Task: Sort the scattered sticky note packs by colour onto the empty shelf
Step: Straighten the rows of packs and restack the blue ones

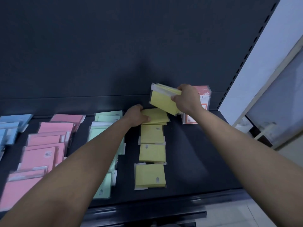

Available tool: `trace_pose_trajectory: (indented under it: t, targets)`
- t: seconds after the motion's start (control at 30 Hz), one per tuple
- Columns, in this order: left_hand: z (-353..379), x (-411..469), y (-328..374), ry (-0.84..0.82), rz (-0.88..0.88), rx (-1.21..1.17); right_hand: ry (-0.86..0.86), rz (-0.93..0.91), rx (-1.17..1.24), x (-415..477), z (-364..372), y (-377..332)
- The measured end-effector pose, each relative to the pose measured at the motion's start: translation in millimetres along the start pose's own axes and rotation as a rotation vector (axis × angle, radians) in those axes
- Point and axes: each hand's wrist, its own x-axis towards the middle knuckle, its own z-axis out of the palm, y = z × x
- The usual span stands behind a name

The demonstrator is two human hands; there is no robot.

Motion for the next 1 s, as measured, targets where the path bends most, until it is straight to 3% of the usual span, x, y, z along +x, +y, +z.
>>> trace_pose_trajectory:
  t: [0.13, 0.33, 0.5, 0.7, 1.0]
  targets:
    - [6, 7, 4, 0.001, -0.120, 0.015, -0.025, 0.025, 0.002, 0, 0, 4]
    - [3, 6, 7, 0.068, -0.169, -0.264, -0.099, 0.051, 0.013, 3, 2, 8]
    - [-15, -1, -9, 0.072, -0.132, -0.539, -0.233, 0.048, 0.120, 1, 1, 0]
    - [-24, -11, -13, 0.048, -0.097, -0.697, -0.346, -0.018, 0.164, -6, 7, -5]
    - [-25, -29, -7, -0.060, -0.043, -0.784, -0.325, -0.006, 0.261, -18, 12, 11]
